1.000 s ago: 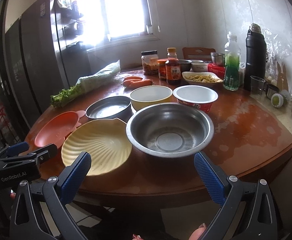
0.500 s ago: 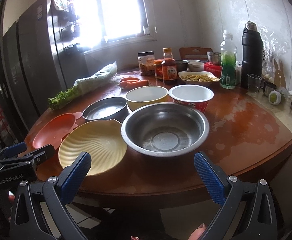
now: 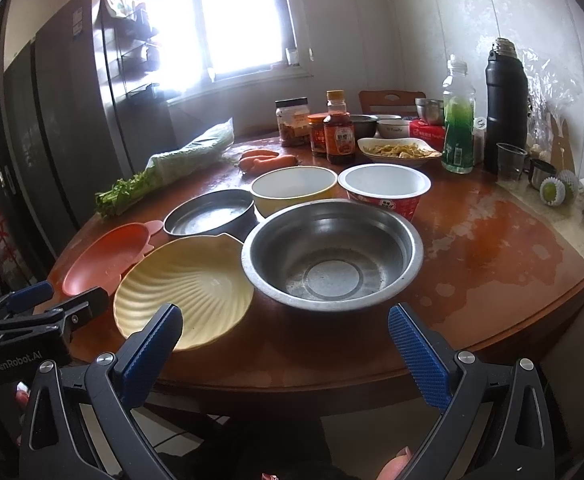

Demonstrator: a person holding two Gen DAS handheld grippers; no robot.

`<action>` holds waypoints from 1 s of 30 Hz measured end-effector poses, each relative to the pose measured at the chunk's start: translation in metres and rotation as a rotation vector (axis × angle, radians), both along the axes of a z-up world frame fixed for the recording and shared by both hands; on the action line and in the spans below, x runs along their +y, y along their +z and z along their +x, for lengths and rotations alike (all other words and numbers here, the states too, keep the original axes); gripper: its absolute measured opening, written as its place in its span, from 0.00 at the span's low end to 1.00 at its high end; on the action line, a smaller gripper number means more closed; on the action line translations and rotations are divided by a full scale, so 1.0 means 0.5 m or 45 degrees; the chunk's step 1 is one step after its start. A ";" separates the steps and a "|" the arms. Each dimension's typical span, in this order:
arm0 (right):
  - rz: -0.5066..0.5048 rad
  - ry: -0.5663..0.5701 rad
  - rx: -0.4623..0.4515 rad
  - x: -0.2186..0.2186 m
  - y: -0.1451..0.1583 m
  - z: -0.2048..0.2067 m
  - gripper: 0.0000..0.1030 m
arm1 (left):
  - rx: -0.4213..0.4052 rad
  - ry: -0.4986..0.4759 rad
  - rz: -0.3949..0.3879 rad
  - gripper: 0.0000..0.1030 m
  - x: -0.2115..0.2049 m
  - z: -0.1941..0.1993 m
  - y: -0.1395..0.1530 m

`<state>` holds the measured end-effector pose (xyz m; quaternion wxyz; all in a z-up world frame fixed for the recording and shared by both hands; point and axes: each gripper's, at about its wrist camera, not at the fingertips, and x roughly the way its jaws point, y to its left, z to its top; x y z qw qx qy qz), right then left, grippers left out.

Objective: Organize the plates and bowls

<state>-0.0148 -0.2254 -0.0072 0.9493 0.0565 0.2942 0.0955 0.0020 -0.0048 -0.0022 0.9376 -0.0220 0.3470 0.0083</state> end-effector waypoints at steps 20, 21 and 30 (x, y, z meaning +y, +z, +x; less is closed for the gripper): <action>0.044 0.306 -0.011 0.144 0.091 0.068 1.00 | -0.076 0.216 -0.078 0.99 0.199 -0.013 0.034; 0.030 0.319 -0.003 0.159 0.091 0.080 1.00 | -0.069 0.231 -0.084 0.99 0.210 -0.011 0.032; -0.021 0.442 0.138 0.273 0.078 0.178 1.00 | -0.003 0.274 -0.127 0.99 0.278 0.011 -0.002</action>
